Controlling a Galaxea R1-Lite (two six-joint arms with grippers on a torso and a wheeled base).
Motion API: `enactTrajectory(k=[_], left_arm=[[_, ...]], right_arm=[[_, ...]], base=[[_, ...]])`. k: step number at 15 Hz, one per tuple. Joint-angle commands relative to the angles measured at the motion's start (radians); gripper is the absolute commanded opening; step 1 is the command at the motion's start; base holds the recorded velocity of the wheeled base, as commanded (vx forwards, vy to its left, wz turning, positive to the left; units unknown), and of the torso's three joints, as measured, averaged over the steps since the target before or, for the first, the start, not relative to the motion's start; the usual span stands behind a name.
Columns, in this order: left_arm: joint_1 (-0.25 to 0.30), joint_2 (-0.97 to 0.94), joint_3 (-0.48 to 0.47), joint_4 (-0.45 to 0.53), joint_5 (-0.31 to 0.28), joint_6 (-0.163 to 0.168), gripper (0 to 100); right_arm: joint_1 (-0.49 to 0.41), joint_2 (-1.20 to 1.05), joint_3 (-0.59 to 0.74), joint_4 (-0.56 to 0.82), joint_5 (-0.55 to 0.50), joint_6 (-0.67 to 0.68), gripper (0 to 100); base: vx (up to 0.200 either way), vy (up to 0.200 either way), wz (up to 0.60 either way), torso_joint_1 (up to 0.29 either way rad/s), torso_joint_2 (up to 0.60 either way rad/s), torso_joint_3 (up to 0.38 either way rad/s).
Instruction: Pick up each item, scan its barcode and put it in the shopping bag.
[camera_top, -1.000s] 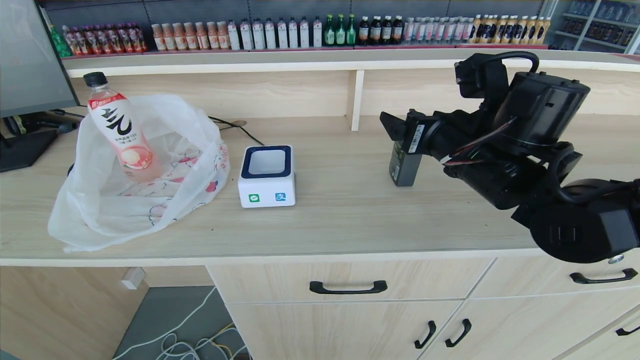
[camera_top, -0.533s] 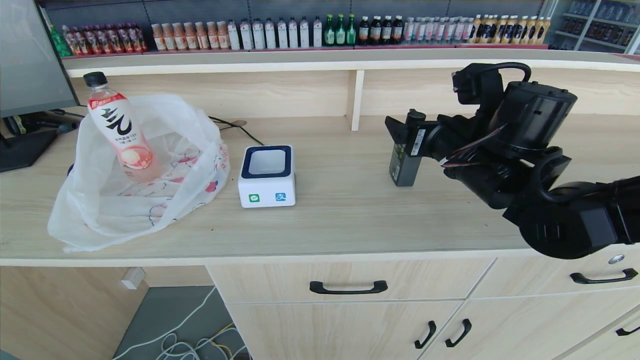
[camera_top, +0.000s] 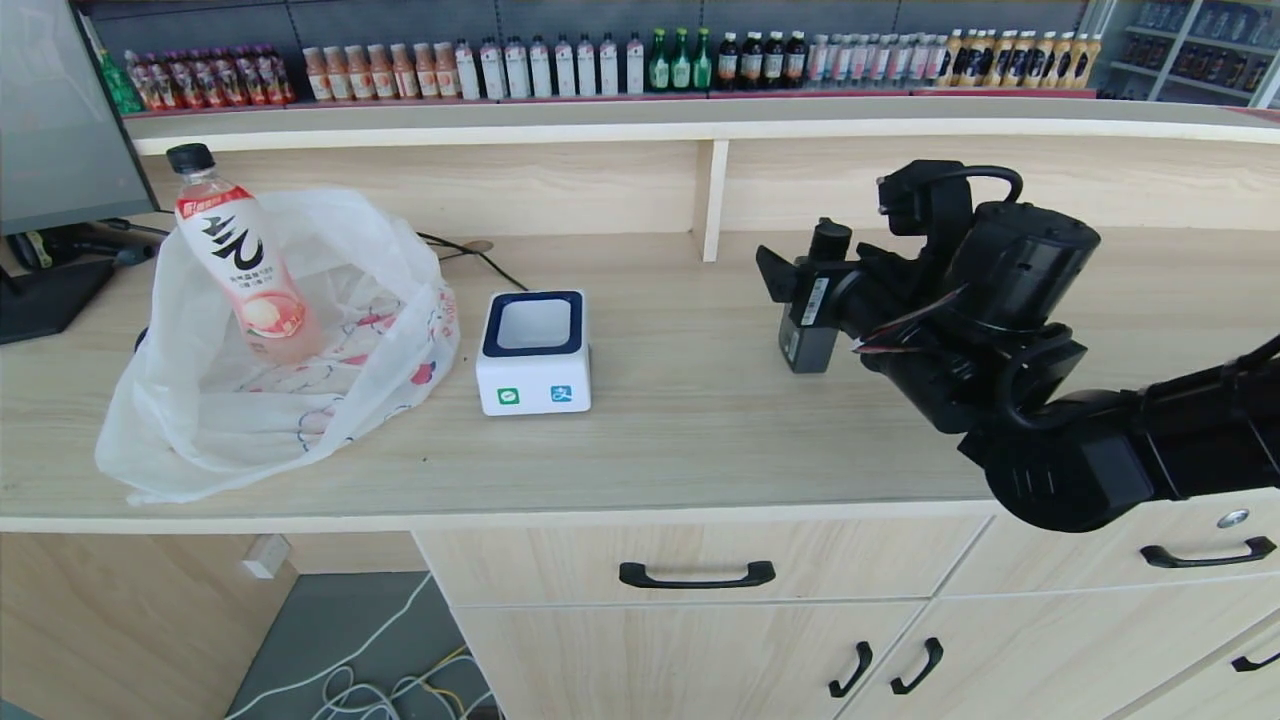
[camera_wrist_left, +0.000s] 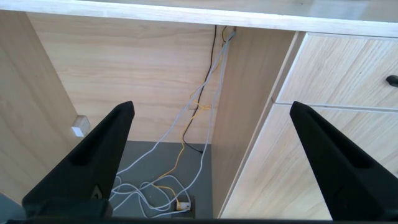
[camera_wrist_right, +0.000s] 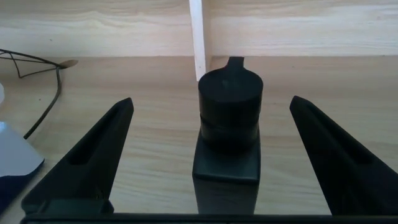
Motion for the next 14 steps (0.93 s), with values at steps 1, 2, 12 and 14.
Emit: enactTrajectory(k=[1,2,12,14], left_arm=[[0.0,0.0,0.0,0.0,0.001,0.0,100],[0.0,0.0,0.0,0.0,0.001,0.0,100],[0.0,0.0,0.0,0.0,0.001,0.0,100],[0.0,0.0,0.0,0.0,0.001,0.0,100]], right_arm=[[-0.001,0.027,0.001,-0.001,-0.001,0.0,100],[-0.01,0.039,-0.003,-0.004,-0.001,0.0,100],[-0.039,0.093,-0.02,-0.015,0.008,0.023,100],[-0.042,0.1,-0.022,-0.015,0.007,0.023,100]], base=[[0.0,0.0,0.0,0.0,0.0,0.0],[0.0,0.0,0.0,0.0,0.0,0.0],[0.0,0.0,0.0,0.0,0.0,0.0],[0.0,0.0,0.0,0.0,0.0,0.0]])
